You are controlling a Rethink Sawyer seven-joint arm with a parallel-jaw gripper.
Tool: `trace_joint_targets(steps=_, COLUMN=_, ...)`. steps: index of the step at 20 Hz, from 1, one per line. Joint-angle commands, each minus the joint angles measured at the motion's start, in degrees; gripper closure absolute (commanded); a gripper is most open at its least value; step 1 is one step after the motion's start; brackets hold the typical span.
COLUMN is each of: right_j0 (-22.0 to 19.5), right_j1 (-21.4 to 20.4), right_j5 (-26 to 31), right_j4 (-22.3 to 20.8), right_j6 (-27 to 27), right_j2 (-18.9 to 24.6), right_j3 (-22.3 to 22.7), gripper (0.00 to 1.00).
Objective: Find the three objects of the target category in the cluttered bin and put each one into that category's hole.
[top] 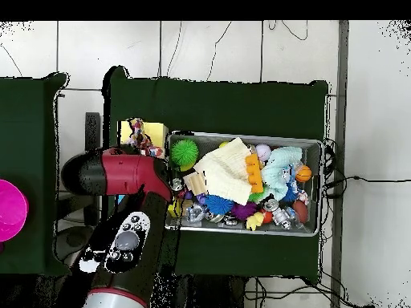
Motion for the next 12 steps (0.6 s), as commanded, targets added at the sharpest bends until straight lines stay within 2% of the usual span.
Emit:
trace_joint_targets(steps=1, right_j0=-1.8, right_j1=-2.1, right_j5=4.9, right_j4=0.2, right_j6=6.4, right_j2=8.4, right_j3=2.3, gripper=1.0)
trace_joint_targets(steps=2, right_j0=-1.8, right_j1=-1.9, right_j5=5.2, right_j4=0.1, right_j6=6.3, right_j2=8.3, right_j3=1.8, gripper=1.0)
trace_joint_targets(steps=3, right_j0=-2.1, right_j1=-1.9, right_j5=5.0, right_j4=-0.2, right_j6=6.2, right_j2=8.4, right_j3=1.8, gripper=0.0)
trace_joint_targets(steps=12, right_j0=-2.9, right_j1=-1.0, right_j5=5.0, right_j4=-0.8, right_j6=6.3, right_j2=8.0, right_j3=0.4, gripper=0.0)
